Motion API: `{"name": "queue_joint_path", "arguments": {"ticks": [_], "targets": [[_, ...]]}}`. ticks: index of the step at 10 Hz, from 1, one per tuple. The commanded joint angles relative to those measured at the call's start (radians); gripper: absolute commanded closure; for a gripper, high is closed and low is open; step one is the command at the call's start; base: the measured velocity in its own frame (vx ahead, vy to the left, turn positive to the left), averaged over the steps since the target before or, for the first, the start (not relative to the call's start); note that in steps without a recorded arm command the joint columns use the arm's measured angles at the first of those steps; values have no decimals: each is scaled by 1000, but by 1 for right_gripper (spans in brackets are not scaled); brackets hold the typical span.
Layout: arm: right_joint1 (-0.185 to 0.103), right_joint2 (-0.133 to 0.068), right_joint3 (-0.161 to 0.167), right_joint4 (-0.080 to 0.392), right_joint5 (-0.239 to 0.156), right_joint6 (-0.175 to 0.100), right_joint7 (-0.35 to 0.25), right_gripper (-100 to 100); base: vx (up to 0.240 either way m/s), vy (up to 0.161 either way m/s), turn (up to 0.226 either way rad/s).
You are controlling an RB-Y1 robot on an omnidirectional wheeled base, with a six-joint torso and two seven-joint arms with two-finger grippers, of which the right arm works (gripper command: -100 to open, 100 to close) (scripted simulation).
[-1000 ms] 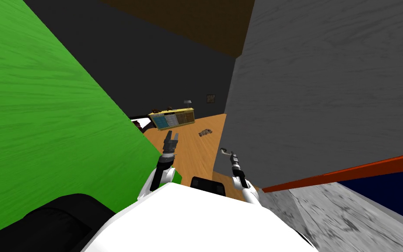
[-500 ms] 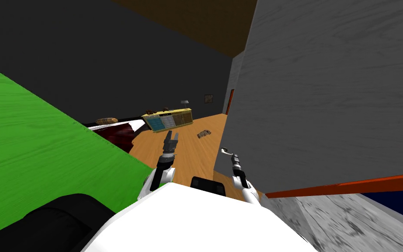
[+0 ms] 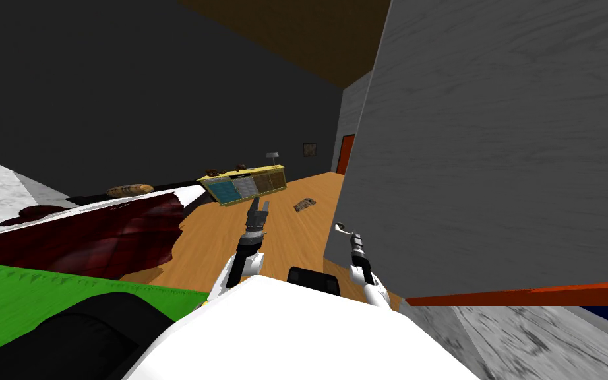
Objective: Push the door open
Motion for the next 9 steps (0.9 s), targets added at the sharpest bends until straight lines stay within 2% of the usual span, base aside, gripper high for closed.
{"name": "queue_joint_path", "arguments": {"ticks": [1, 4, 6, 7, 8, 9], "targets": [[3, 11, -20, -21, -11, 1, 15, 100, 213, 81, -110], [2, 45, -41, -24, -23, 3, 34, 100, 177, 82, -90], [2, 69, -52, -26, -30, 3, 44, 100, 85, 114, -63], [10, 51, -59, -29, -33, 0, 43, 100, 25, 42, -65], [13, 23, -79, -31, -43, 1, 48, 100, 112, 59, -49], [13, 16, -86, -32, -47, 2, 50, 100, 177, 77, -59]]}}
